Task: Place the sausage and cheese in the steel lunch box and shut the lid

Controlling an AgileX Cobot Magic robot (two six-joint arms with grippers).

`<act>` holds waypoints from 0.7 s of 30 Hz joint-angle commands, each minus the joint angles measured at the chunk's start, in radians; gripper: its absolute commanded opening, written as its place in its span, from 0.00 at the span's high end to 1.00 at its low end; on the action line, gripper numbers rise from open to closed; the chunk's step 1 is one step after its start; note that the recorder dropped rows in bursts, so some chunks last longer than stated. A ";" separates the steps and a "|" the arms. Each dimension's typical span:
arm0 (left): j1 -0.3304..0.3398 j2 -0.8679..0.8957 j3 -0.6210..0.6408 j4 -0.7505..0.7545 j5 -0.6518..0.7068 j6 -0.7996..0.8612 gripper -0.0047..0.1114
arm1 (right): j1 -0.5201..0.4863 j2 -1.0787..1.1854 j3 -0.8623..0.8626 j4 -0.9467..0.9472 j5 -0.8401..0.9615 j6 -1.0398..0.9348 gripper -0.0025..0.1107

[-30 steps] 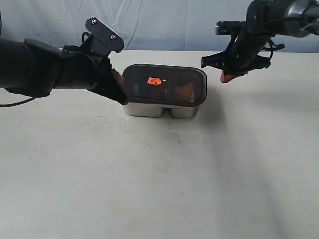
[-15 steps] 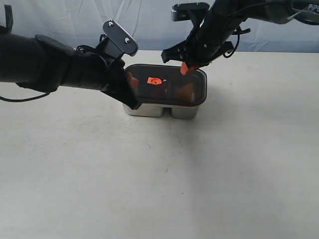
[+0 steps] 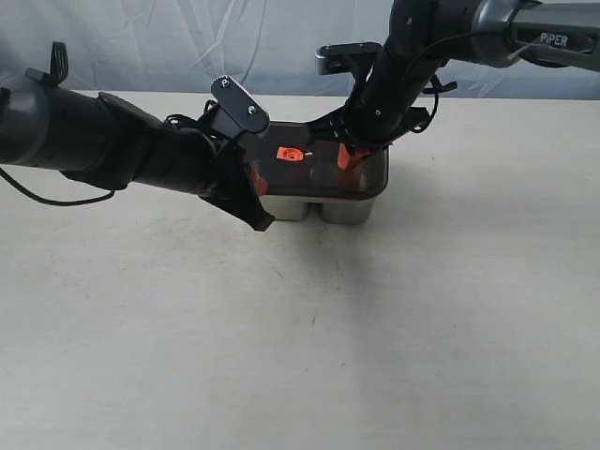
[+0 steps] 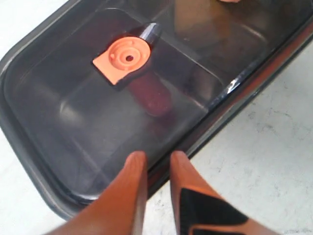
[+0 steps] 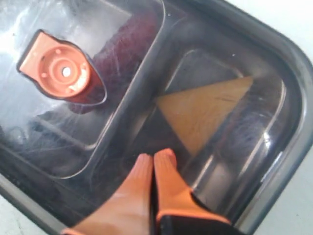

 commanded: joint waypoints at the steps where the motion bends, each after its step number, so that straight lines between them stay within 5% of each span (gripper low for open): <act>1: -0.001 -0.030 0.009 -0.019 -0.023 -0.007 0.81 | 0.001 -0.016 0.021 -0.013 -0.039 0.000 0.98; 9: -0.001 -0.277 0.019 -0.043 -0.041 -0.018 0.81 | -0.001 -0.185 0.021 -0.061 -0.016 0.059 0.98; 11: -0.001 -0.359 0.065 -0.043 -0.070 -0.027 0.89 | -0.001 -0.254 0.044 -0.124 0.022 0.107 0.98; 12: -0.001 -0.424 0.103 -0.035 -0.095 -0.027 0.96 | -0.001 -0.322 0.093 -0.165 0.020 0.132 0.98; 15: -0.001 -0.537 0.175 -0.049 -0.153 -0.036 0.96 | -0.001 -0.454 0.210 -0.193 0.002 0.153 0.98; 21: -0.003 -0.905 0.354 -0.321 -0.193 -0.036 0.96 | 0.027 -0.880 0.567 -0.186 -0.065 0.209 0.98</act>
